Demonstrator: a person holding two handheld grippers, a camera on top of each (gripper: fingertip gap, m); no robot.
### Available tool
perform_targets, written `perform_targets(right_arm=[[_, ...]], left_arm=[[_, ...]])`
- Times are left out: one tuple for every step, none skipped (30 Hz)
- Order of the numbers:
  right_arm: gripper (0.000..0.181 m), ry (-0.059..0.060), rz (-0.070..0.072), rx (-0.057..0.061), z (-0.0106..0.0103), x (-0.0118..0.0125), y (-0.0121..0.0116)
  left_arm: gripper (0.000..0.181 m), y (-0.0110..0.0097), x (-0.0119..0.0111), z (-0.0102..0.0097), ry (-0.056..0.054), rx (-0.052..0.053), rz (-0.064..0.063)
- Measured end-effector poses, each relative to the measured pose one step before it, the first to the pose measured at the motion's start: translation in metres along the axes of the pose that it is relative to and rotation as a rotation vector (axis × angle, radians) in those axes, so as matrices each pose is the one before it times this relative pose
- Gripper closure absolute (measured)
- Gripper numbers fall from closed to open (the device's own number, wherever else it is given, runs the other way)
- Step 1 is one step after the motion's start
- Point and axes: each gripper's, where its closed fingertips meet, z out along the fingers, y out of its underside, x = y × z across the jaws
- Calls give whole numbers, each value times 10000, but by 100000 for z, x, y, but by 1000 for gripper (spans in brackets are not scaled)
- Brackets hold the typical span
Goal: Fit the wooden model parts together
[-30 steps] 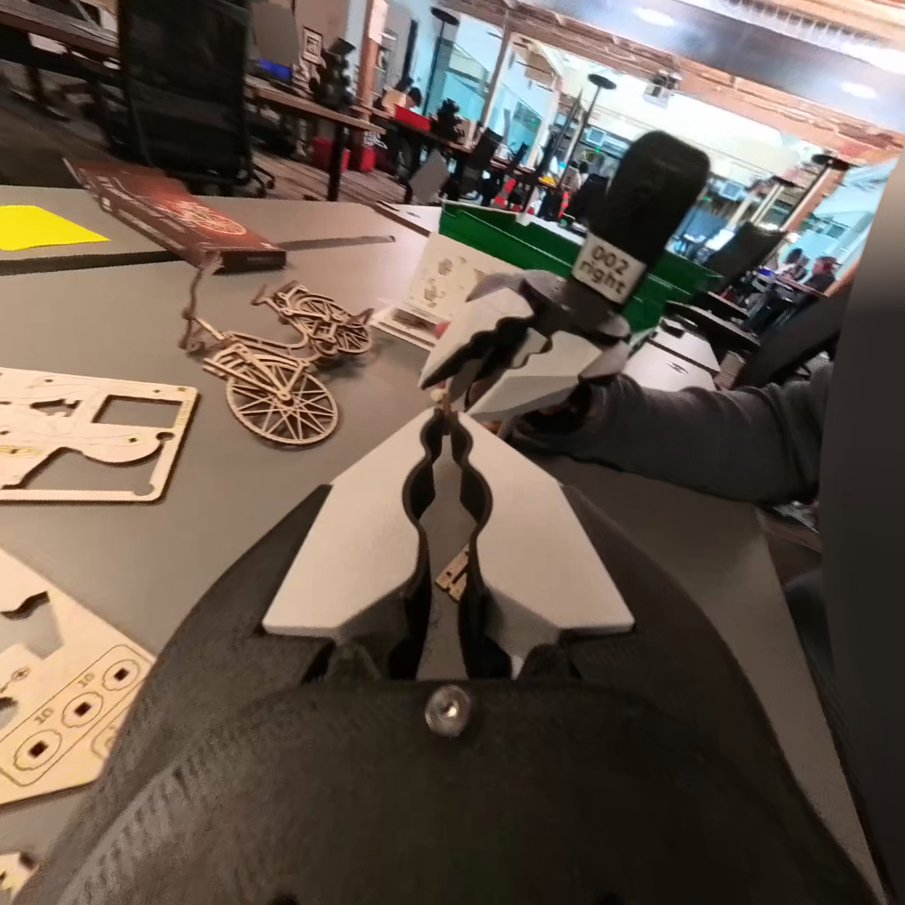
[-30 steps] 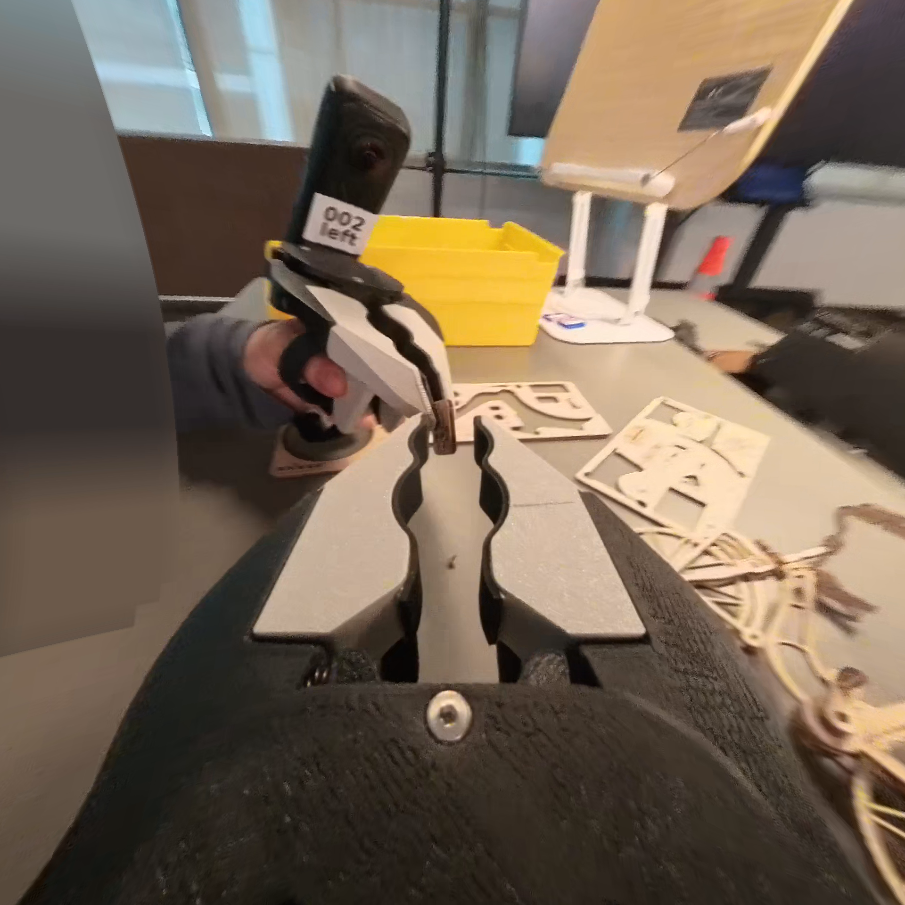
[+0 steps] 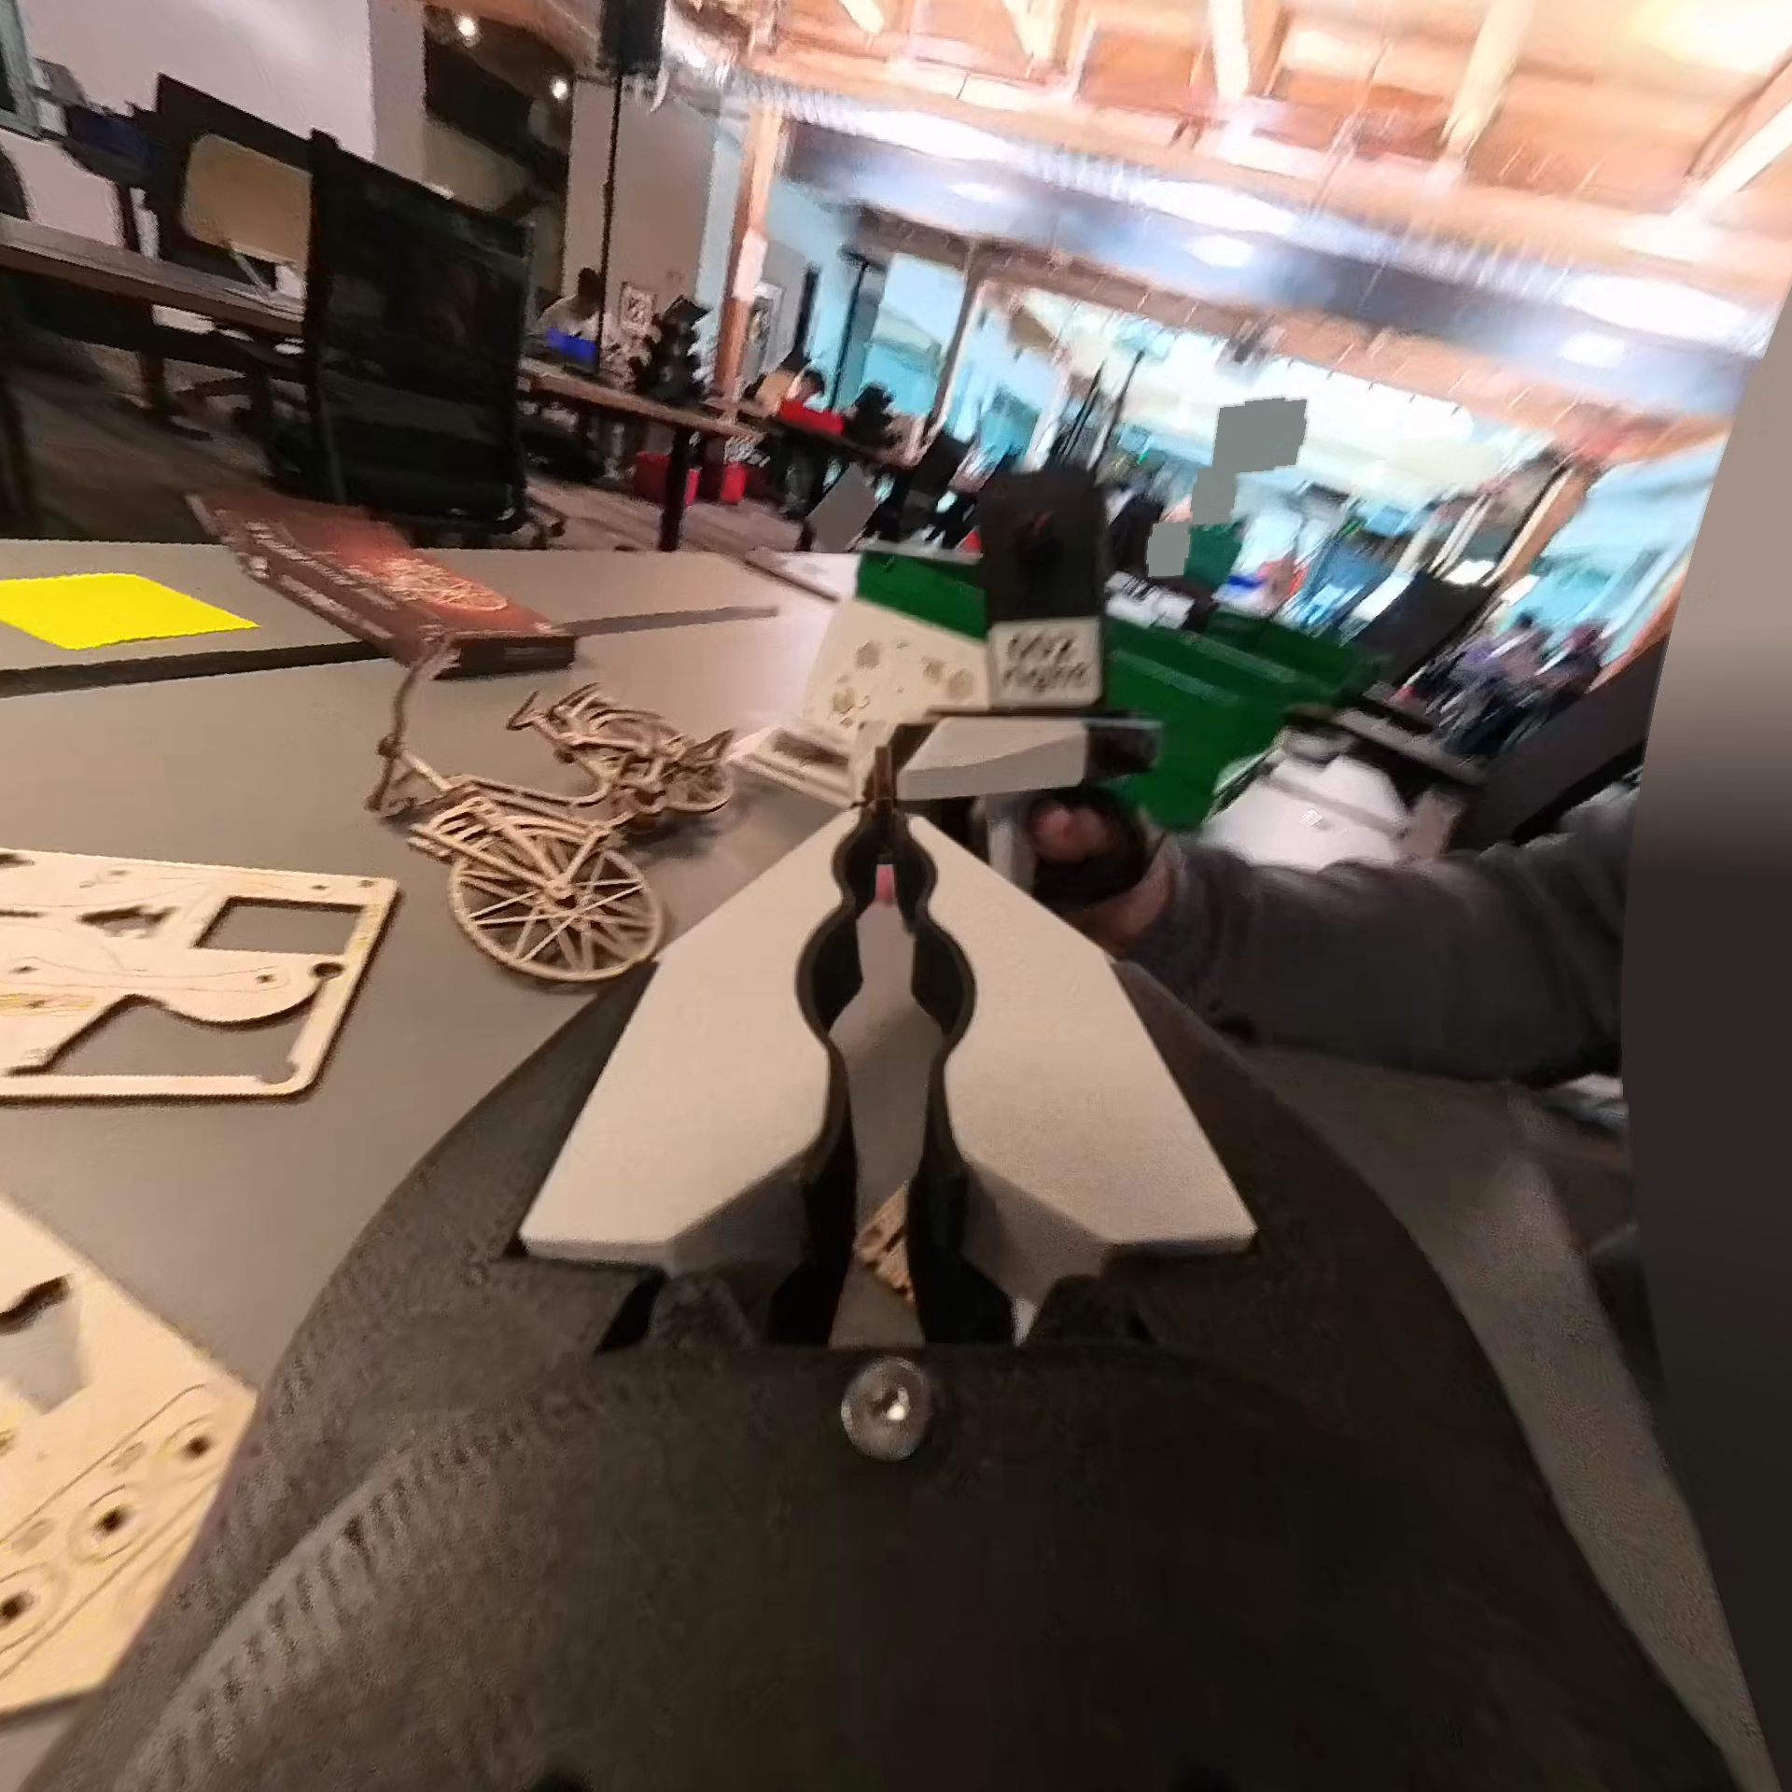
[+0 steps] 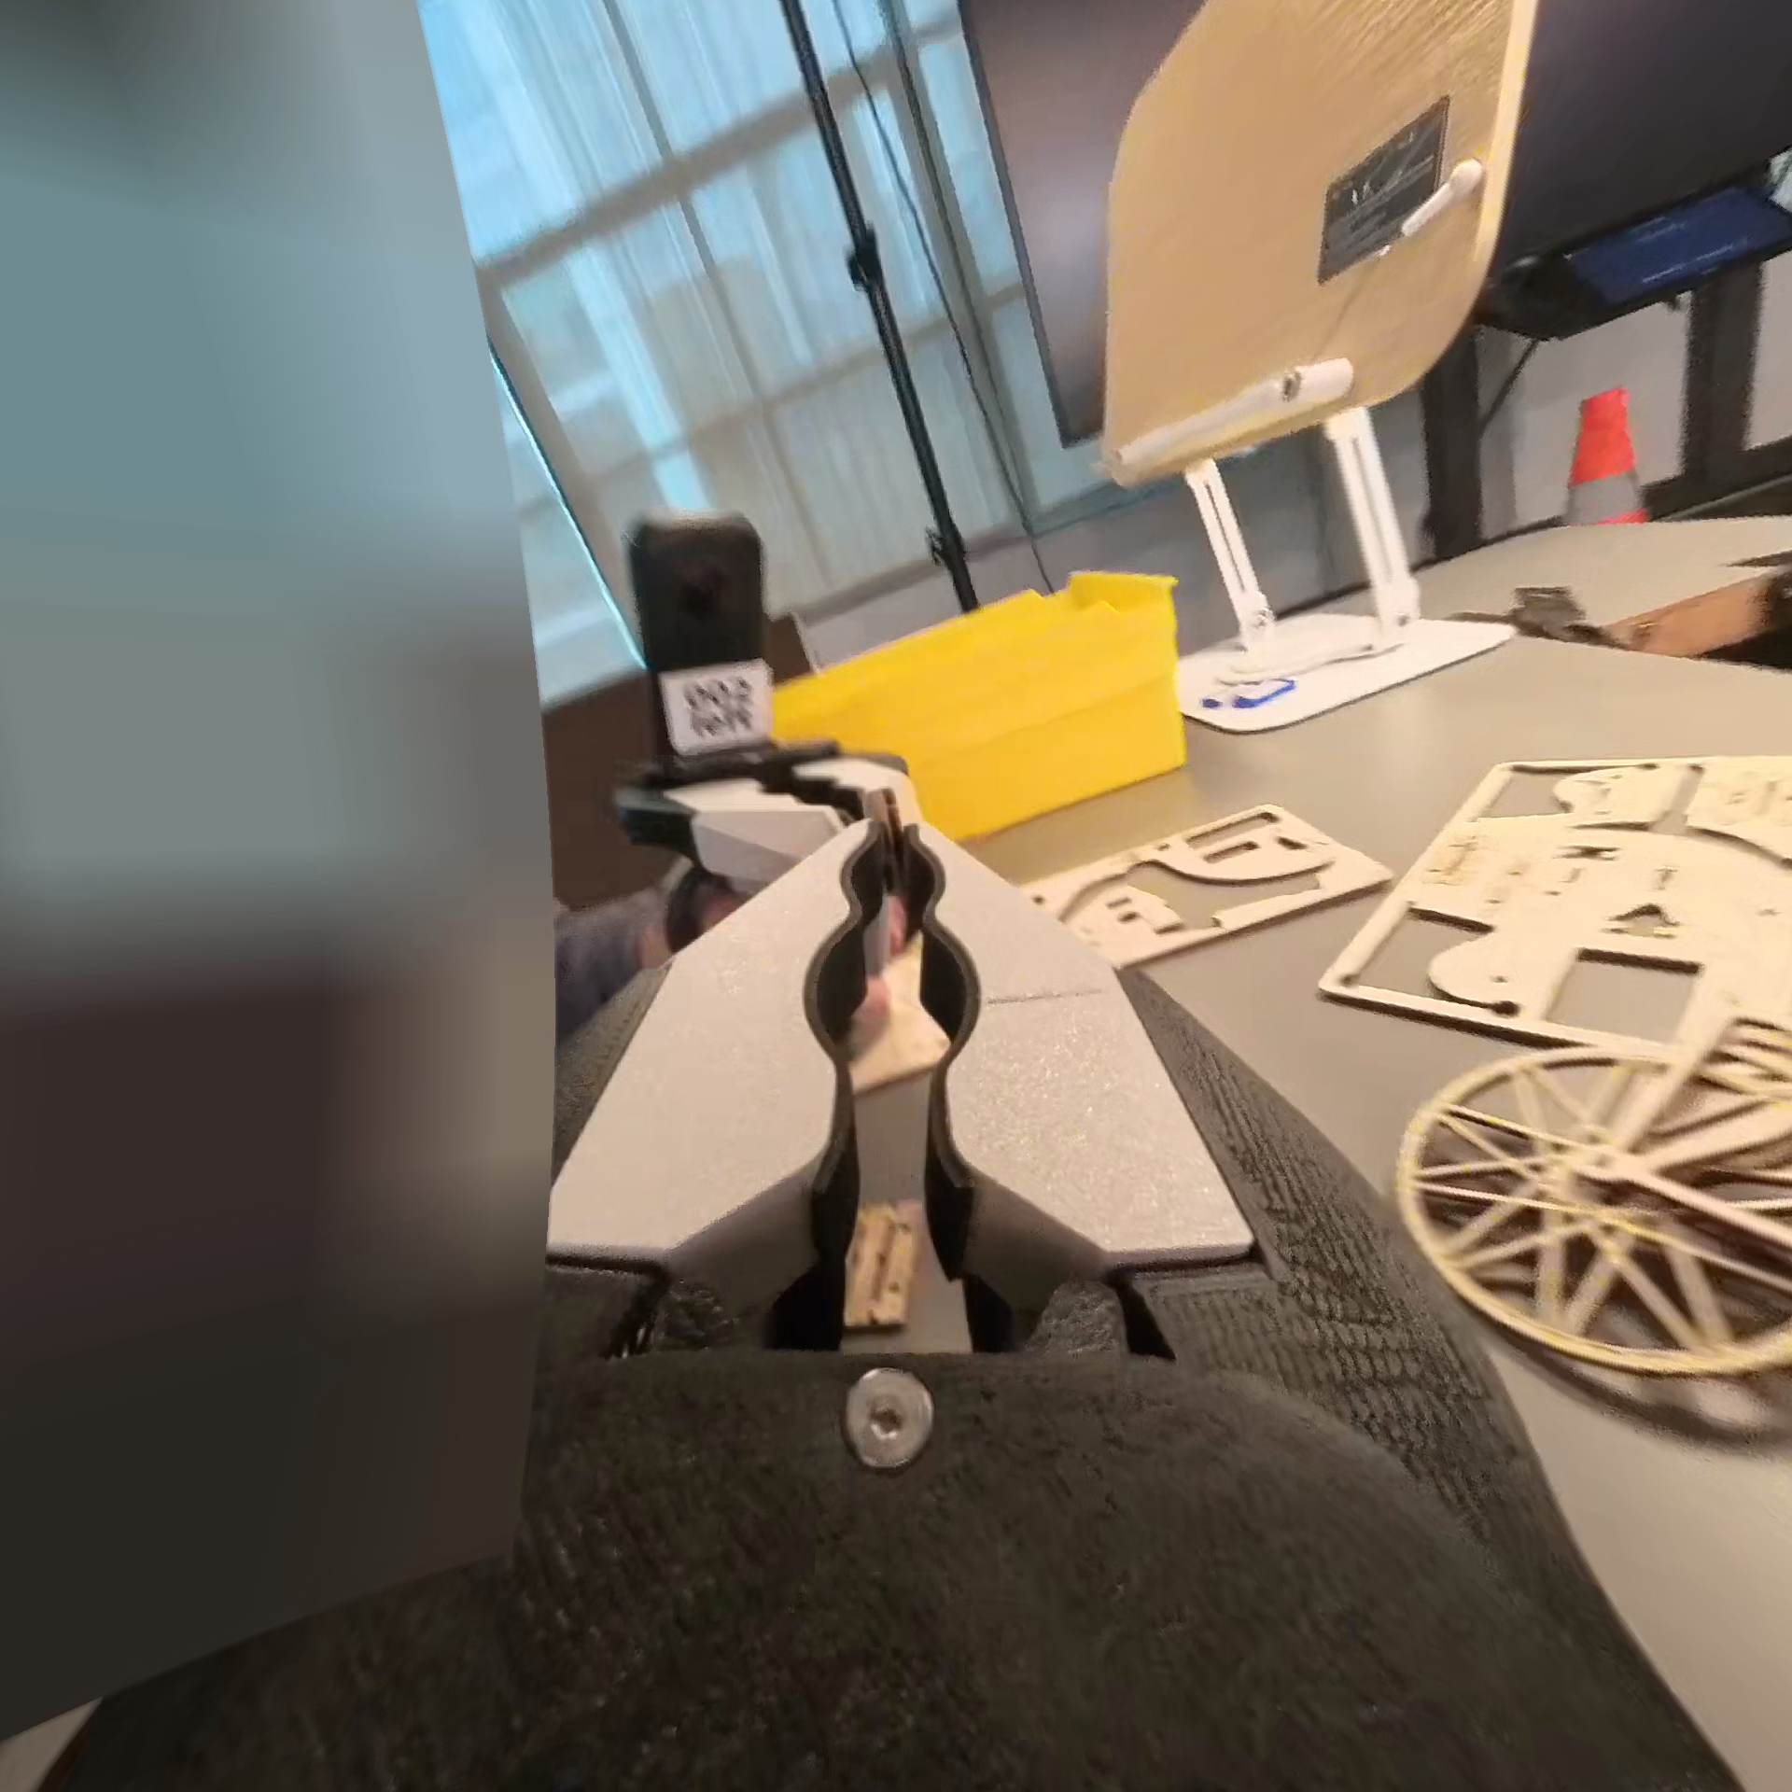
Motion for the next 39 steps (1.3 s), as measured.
perform_targets(right_arm=[[180,292,-643,-484,-63,210,372],[180,233,-586,-458,-66,129,363],[180,168,-430,-373,-66,71,272],[180,100,-276,-270,-41,35,216],[180,29,-155,-210,-45,6,206],[180,-2,-82,-177,-30,-13,226],[180,9,-95,-156,-28,-3,218],[180,22,-137,-149,-19,14,209],[179,23,-114,-134,0,3,186],[179,12,-43,-85,11,-6,129],[180,6,26,-38,5,31,95],[180,19,106,-96,32,59,172],[180,52,129,-136,78,88,197],[180,115,103,-96,81,147,128],[180,163,33,-36,66,135,30],[180,157,-48,-28,39,54,-19],[180,175,-85,-72,43,76,9],[180,227,-108,-104,67,121,68],[180,275,-138,-104,85,156,105],[180,326,-147,-77,93,157,99],[180,364,-147,-47,113,147,33],[180,374,-192,-45,106,107,13],[180,384,-242,-25,86,88,-53],[180,412,-231,50,45,102,-119],[181,369,-184,70,10,85,-121],[181,264,-185,78,7,39,-97],[180,146,-242,166,-30,-29,-179],[180,26,-165,172,-15,-59,-179],[180,-110,-5,130,27,-97,-86],[180,-242,105,116,42,-127,-37],[180,-300,195,13,42,-129,94],[177,-264,158,-87,10,-44,232],[169,-115,54,-100,-48,152,257],[165,-85,9,-40,-103,153,121],[164,-133,24,4,-108,-9,0],[169,-179,3,6,-49,-192,13],[177,-248,-119,10,-3,-409,-7],[180,-210,-274,58,-35,-421,-83],[180,-141,-243,40,-43,-272,-94]], left_arm=[[180,433,-260,9,-349,-395,544],[180,405,-130,43,-255,-344,479],[180,296,-55,58,-191,-264,343],[180,198,-27,51,-151,-174,304],[180,216,24,44,-80,-189,251],[180,223,41,26,-34,-183,204],[180,240,15,64,-33,-171,104],[180,211,50,74,-13,-154,62],[180,205,22,59,-20,-158,66],[180,162,-3,34,-29,-115,81],[180,73,-7,18,-39,-34,49],[180,148,-35,44,-34,-84,16],[180,239,-97,13,-85,-153,134],[180,157,-139,10,-125,-88,108],[180,64,-143,43,-132,-36,21],[180,-25,-49,-25,-53,16,54],[180,11,-57,-6,-62,-9,22],[180,62,-132,24,-126,-32,52],[180,144,-140,59,-137,-109,85],[179,141,-161,46,-144,-106,97],[180,84,-183,31,-166,-74,91],[179,71,-172,13,-156,-61,83],[179,15,-141,-19,-148,-27,102],[179,-101,-161,11,-177,36,57],[179,-95,-100,-5,-144,20,110],[179,-51,-54,-10,-120,13,147],[179,-122,-44,-64,-104,55,156],[179,-163,-19,-101,4,96,46],[180,-10,18,-85,127,55,-106],[180,-1,11,-144,159,100,-40],[180,136,50,-93,146,-18,33],[180,258,64,-26,97,-110,168],[180,292,156,-17,139,-105,214],[180,126,193,-11,124,-27,179],[180,-78,159,-17,51,39,152],[180,14,71,39,-28,-46,132],[180,35,61,2,-37,-39,187],[180,-33,135,-93,47,15,159],[180,-115,155,-169,115,84,72]])
